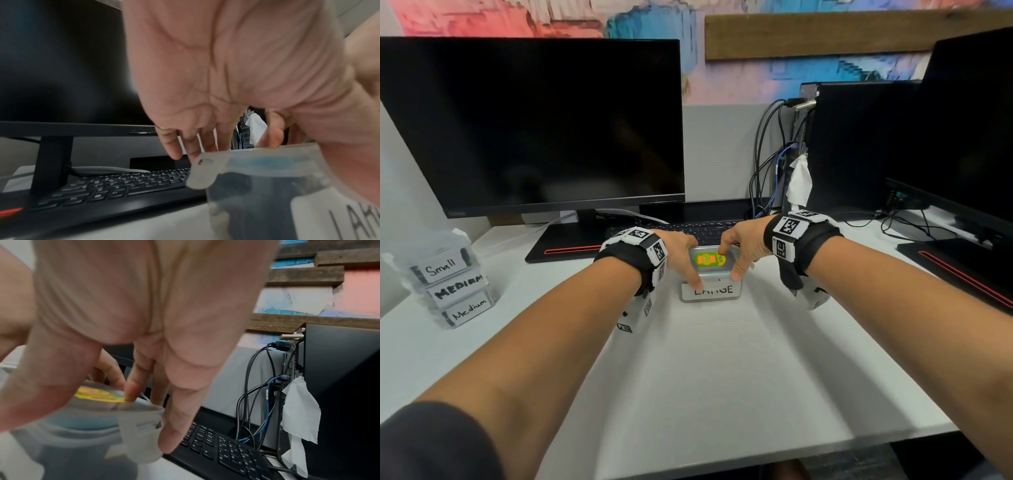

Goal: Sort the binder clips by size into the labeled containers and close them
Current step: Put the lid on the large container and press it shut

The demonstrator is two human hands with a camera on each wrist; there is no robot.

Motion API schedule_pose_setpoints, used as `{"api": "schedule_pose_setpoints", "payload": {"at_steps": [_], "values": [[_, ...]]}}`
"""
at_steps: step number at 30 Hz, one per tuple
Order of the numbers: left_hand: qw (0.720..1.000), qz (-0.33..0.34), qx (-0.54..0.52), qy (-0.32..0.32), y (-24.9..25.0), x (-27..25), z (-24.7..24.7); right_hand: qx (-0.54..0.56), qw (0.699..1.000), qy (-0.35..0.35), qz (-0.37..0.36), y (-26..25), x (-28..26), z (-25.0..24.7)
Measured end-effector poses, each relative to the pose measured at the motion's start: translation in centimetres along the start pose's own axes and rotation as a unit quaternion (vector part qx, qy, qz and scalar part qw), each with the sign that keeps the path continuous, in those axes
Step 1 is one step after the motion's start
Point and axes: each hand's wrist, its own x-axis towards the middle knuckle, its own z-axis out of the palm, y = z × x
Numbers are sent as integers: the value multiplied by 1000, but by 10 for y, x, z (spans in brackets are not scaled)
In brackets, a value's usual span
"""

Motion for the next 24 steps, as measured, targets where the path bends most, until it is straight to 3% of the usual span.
{"api": "schedule_pose_setpoints", "payload": {"at_steps": [7, 12, 24], "values": [[1000, 6, -19, 17, 1, -1, 7, -13, 1000, 8, 12, -7, -2, -1], [998, 0, -56, 3, -1, -1, 7, 39, 999, -21, 21, -9, 2, 0], [998, 17, -61, 15, 3, 3, 13, -68, 997, 18, 20, -14, 8, 10]]}}
